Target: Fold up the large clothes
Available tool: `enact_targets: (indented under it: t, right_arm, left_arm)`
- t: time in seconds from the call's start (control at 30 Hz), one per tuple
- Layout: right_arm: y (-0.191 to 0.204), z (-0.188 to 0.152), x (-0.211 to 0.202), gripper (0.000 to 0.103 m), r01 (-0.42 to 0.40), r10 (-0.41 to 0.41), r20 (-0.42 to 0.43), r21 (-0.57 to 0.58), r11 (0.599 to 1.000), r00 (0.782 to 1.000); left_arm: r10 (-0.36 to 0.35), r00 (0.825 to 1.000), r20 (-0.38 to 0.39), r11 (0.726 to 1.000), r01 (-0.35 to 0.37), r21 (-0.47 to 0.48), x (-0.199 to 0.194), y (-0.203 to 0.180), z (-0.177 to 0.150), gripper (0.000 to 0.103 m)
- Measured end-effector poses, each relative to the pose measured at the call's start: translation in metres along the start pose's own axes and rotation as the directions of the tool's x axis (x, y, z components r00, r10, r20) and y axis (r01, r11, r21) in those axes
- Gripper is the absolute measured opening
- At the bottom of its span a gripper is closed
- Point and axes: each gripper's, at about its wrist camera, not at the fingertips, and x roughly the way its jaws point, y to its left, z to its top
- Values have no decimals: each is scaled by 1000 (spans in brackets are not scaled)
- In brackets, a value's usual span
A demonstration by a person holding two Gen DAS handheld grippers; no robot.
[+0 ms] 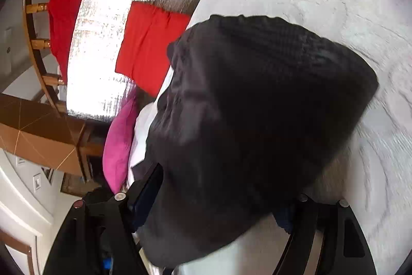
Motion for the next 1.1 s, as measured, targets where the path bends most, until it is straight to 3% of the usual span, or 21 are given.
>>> enact_targets:
  t: [0.13,0.17,0.23,0.3,0.37,0.43,0.53,0.8,1.1]
  right_arm:
    - [-2,11,4,80,-11,11,39,9,1000,999]
    - [-4,12,5,80,-19,18,45,16,1000,999]
    - [-5,12,2,75,-22,22,54,15,1000,998]
    - [-5,9,-1,50,18,-17,67,-4,1000,998]
    - [-5,8,-1,43,27,-26,68,-16,999,997]
    - [1,7,-3,39,40,-37,69,-46,998,997]
    - [16,3,-13,36,64,-55,78,-125,990,995]
    - [28,-22,-52,35,91,-83,50,-202,975,995]
    - [-12,-70,-128,35,74,-74,8,-167,983,997]
  left_arm:
    - [-22,1000,7,1000,22,-12,0,5,-1,83]
    - [-12,1000,17,1000,13,-9,-1,6,-1,68]
    - [-1,1000,18,1000,1,-7,4,9,1,56]
    - [-18,1000,18,1000,18,-13,1,12,-1,45]
    - [-11,1000,25,1000,10,23,-1,8,-3,33]
    - [-12,999,40,998,10,55,-10,4,-8,29]
    - [-13,999,48,997,10,73,-20,3,-11,26]
    - [8,1000,22,996,-10,89,-48,18,-26,26]
    - [18,999,31,993,-21,118,-103,66,-77,26]
